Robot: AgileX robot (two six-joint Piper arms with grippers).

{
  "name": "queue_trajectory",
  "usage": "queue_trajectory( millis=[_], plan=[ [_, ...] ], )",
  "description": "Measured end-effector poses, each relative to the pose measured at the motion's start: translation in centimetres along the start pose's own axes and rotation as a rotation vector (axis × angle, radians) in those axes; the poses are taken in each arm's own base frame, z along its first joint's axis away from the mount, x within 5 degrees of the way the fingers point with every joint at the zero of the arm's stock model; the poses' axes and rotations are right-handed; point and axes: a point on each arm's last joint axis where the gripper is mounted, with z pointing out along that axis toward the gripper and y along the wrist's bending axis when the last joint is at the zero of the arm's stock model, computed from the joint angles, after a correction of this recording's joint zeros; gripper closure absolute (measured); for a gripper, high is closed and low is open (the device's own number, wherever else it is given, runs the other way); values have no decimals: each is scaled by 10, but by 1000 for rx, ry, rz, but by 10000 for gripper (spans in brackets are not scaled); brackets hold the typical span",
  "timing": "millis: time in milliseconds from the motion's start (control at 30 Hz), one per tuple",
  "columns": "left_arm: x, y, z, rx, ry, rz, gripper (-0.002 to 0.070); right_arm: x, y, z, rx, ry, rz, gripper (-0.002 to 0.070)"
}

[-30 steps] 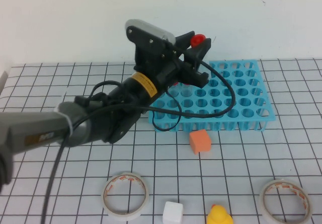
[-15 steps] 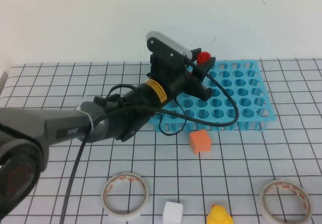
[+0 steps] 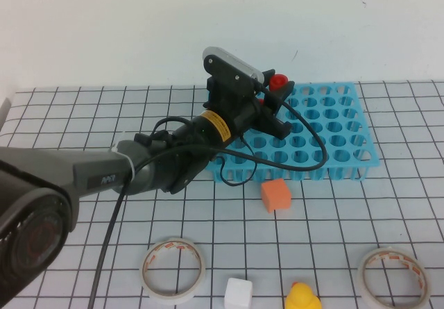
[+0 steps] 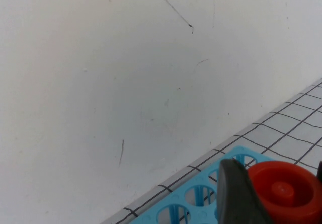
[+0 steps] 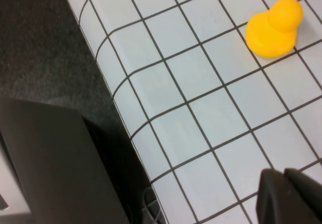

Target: Place the test tubes

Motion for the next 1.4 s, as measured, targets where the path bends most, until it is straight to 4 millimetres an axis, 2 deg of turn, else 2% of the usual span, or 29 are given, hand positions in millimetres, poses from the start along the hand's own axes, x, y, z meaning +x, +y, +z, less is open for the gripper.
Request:
queue_trajectory(
  millis=[1133, 1400],
  plan=[
    [-5, -1, 0, -35, 51, -18, 405, 0, 0, 0, 0, 0, 0, 678],
    [-12, -1, -1, -38, 51, -21, 405, 0, 0, 0, 0, 0, 0, 678]
  ],
)
